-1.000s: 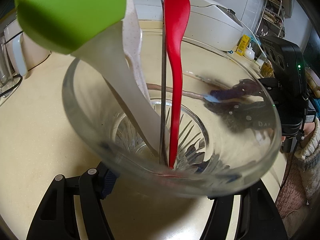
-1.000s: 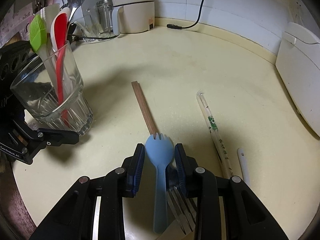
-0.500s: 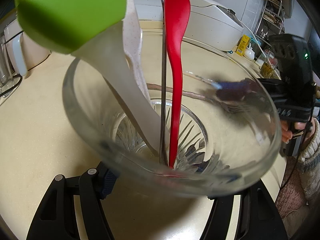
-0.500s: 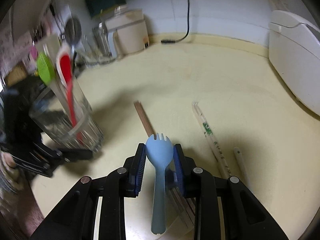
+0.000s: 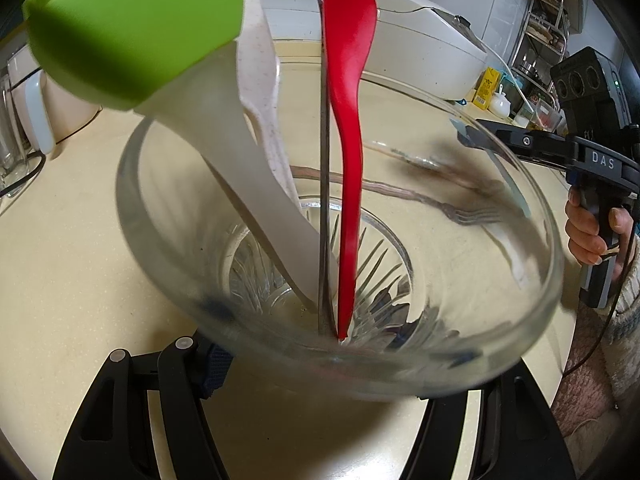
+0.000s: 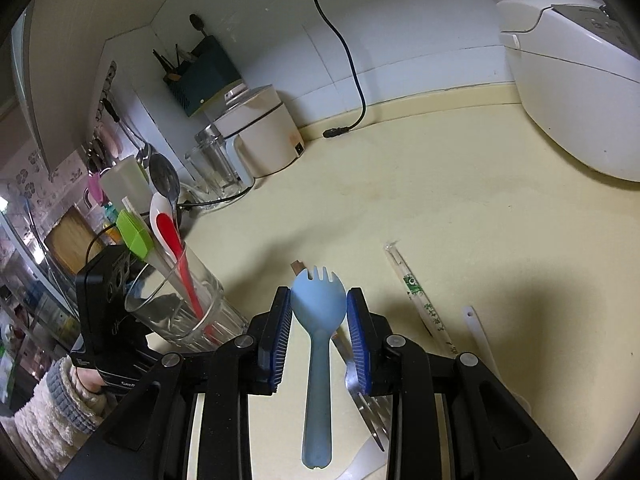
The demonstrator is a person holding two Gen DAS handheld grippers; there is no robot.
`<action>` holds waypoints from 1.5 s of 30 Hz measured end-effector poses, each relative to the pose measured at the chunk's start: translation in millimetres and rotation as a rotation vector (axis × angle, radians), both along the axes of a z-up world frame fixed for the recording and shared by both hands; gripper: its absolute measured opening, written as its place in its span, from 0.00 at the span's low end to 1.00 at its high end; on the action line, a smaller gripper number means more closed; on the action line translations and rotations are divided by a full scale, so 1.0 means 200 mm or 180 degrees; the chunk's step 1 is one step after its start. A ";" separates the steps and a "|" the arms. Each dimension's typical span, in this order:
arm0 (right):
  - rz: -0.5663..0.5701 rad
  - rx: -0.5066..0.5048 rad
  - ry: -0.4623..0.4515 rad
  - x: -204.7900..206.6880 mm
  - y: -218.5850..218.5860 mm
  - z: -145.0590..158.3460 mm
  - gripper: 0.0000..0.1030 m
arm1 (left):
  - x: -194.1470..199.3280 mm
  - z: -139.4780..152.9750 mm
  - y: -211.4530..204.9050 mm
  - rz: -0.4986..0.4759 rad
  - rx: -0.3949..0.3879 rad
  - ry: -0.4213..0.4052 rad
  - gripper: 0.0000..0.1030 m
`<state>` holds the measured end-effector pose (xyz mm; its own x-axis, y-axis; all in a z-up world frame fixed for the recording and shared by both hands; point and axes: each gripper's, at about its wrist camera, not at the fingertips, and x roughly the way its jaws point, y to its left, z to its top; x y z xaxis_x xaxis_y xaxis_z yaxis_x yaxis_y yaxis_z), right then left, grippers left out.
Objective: Organize utensils
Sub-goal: 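Lift the light-blue spork with the right gripper, then hold the light-blue spork raised in the right gripper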
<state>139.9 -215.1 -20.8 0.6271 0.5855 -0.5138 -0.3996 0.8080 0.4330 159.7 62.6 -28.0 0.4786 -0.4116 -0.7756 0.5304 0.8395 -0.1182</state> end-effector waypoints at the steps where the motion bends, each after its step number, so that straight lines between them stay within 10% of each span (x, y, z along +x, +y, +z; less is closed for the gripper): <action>1: 0.0003 0.0002 -0.0004 0.00 0.00 0.00 0.28 | 0.00 0.00 0.00 0.0000 -0.0001 0.0001 0.69; 45: -0.0080 -0.0027 0.0000 -0.02 0.00 -0.01 0.28 | 0.00 0.00 0.00 -0.0002 -0.0008 0.0004 0.69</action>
